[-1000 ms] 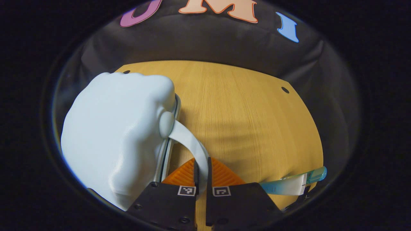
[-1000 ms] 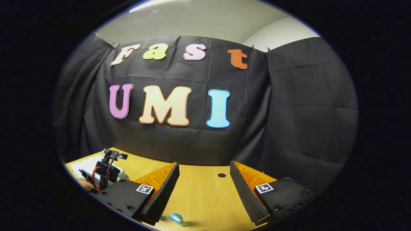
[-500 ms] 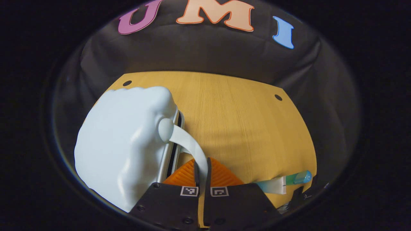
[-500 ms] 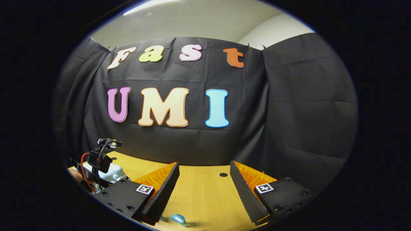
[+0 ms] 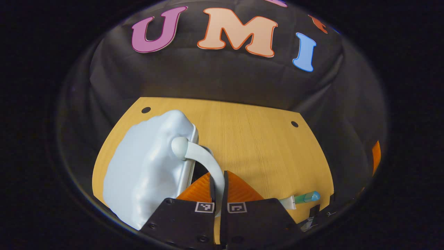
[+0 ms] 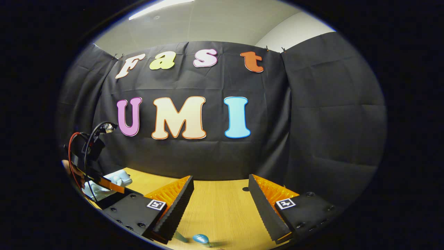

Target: First open the suitcase, pack the skin care products into it, and then close the suitcase.

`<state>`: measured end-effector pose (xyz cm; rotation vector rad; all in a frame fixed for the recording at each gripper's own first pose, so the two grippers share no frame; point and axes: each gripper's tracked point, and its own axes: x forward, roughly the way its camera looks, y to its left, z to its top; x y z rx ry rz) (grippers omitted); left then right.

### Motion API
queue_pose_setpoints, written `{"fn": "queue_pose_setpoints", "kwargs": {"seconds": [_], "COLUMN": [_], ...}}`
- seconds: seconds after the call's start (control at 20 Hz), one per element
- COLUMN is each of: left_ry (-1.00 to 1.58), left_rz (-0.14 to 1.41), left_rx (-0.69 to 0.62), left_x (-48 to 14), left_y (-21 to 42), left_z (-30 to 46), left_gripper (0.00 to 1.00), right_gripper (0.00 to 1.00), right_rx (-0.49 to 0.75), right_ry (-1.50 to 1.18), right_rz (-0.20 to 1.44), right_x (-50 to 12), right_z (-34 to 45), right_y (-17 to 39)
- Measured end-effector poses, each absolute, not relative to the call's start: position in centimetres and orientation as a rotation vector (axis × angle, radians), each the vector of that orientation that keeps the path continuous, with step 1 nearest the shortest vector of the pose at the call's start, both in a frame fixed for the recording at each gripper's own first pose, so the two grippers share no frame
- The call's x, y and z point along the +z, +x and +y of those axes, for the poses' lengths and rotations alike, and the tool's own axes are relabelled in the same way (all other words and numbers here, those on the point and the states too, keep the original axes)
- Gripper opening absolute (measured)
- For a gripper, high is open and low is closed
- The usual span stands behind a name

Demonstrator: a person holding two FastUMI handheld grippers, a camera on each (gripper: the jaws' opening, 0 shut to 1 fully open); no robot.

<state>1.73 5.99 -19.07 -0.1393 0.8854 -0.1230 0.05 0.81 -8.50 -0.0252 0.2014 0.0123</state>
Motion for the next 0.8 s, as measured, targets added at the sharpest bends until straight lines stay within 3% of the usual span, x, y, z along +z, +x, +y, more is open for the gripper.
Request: {"fn": "queue_pose_setpoints", "kwargs": {"seconds": [0.8], "left_ry": [-0.175], "left_rz": [0.708], "left_rx": [-0.118], "left_x": [-11.0], "left_y": [5.4], "left_z": [21.0], "left_gripper": [0.0], "right_gripper": [0.99], "right_rx": [0.033], "right_ry": [-0.015], "right_rz": [0.179], "right_x": [-8.4], "right_z": [11.0], "right_y": [0.2]}}
